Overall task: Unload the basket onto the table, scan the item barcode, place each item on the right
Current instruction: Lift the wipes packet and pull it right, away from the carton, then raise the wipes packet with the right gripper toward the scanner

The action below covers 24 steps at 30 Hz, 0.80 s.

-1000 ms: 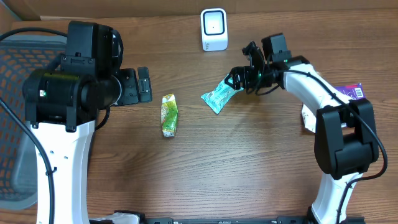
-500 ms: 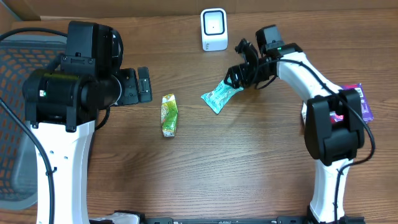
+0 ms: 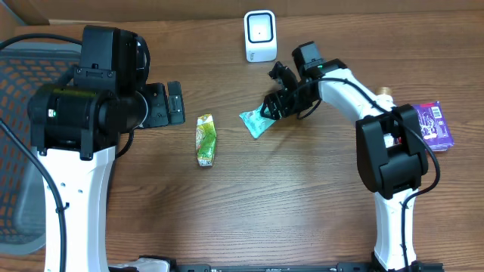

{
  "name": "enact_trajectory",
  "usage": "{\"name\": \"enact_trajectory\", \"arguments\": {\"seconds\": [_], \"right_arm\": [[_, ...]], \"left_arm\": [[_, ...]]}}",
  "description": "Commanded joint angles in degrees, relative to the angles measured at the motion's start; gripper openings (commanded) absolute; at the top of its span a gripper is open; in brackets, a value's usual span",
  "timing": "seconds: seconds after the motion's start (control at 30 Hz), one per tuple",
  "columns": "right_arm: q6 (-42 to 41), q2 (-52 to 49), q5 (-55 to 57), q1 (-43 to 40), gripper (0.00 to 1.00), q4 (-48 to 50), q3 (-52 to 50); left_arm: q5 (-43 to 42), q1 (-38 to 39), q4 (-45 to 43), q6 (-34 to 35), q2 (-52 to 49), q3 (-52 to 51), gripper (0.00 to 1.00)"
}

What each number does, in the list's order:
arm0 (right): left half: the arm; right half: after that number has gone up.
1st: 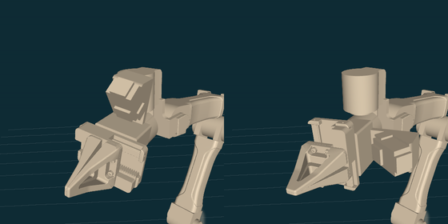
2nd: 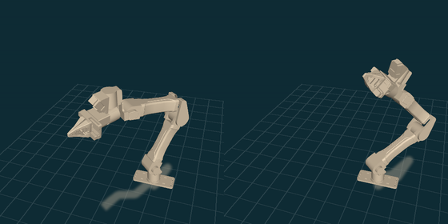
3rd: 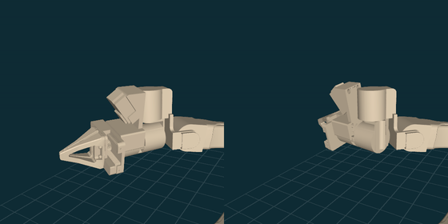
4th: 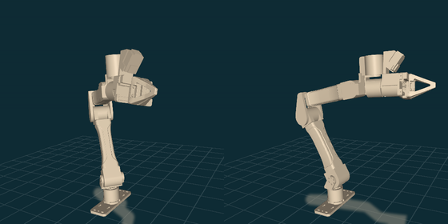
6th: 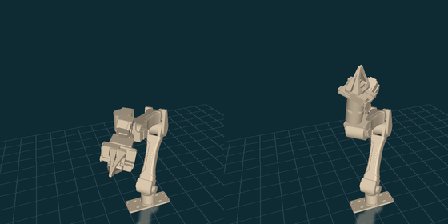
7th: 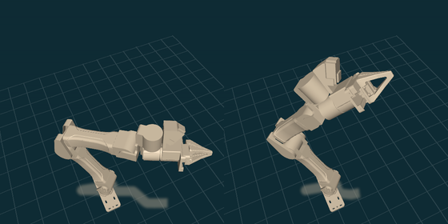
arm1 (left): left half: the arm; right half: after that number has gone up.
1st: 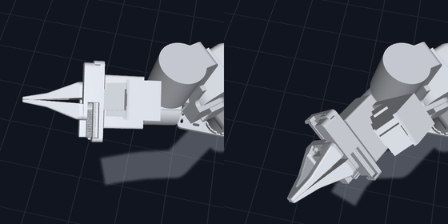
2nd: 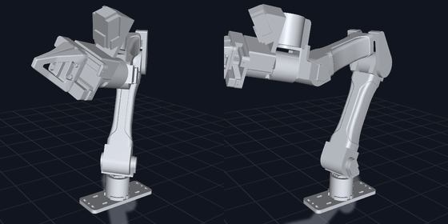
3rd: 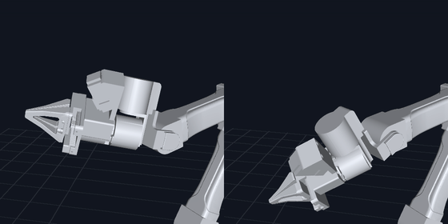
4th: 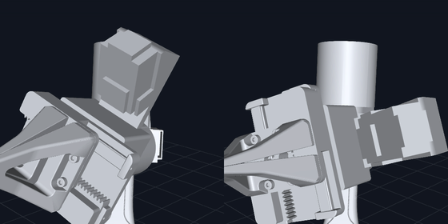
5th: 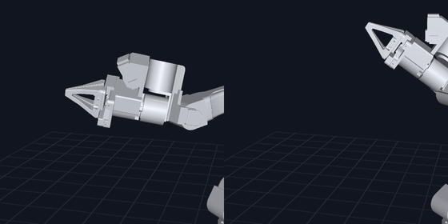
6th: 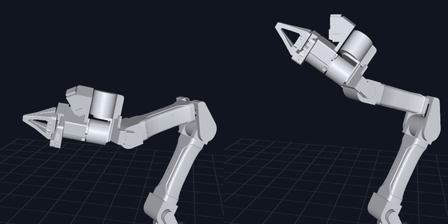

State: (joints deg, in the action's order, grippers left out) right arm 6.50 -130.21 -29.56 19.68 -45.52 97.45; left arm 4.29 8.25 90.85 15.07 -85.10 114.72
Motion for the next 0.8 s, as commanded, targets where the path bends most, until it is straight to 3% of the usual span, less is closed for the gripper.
{"name": "enact_trajectory", "arguments": {"seconds": [0.0,0.13,0.57,0.77], "right_arm": [[-11.85,-4.07,3.5,1.29,0.7,-0.31,0.15],[-17.25,-7.23,1.95,1.46,0.66,0.17,0.09],[-21.99,-7.61,2.8,2.21,0.04,1.03,0.07],[-17.97,-7.37,-7.67,0.96,0.04,2.21,0.35]], "left_arm": [[0.13,0.02,-0.04,0.81,0.09,0.17,0.99],[0.13,0.02,-0.04,0.81,0.09,0.17,1.0],[0.13,0.02,-0.04,0.81,0.09,0.17,1.0],[0.13,0.02,-0.04,0.81,0.09,0.17,1.0]]}}
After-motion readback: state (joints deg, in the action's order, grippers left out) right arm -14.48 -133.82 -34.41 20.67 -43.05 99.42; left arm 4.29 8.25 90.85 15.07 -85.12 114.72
